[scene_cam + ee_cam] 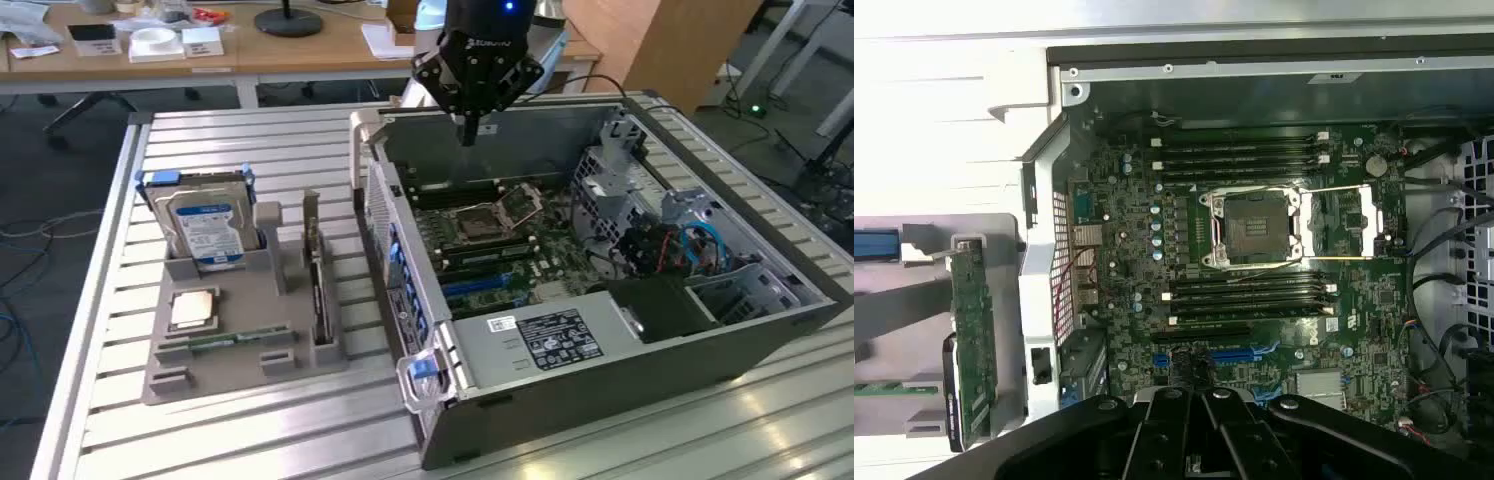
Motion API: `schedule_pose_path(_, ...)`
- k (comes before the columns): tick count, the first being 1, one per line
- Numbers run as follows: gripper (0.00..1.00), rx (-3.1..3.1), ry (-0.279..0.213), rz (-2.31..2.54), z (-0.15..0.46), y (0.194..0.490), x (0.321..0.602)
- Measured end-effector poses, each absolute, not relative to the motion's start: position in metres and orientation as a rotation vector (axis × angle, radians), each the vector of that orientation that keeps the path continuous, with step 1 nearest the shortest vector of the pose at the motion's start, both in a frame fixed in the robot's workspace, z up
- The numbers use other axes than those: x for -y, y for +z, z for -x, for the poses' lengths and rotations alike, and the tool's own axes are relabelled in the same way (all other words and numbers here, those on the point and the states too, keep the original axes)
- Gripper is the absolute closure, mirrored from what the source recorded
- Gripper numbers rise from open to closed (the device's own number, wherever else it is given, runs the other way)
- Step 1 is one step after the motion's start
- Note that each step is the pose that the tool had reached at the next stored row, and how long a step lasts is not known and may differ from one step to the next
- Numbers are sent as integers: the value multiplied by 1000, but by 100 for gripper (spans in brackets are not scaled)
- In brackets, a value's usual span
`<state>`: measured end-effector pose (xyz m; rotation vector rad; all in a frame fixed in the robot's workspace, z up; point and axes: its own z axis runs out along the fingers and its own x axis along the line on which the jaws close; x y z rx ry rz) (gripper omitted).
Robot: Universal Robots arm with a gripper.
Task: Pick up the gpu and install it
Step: 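Reach for the gpu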
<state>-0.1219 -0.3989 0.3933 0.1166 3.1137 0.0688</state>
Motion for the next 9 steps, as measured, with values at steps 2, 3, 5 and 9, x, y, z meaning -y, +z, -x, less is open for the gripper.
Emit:
schedule_pose_path(2,89,-3114,69,-117,122,393,399)
schedule_pose_path(3,89,-3114,69,-117,122,393,399)
schedule_pose_path(5,89,-3114,69,-117,122,393,399)
schedule_pose_path(9,89,-3114,69,-117,122,393,399)
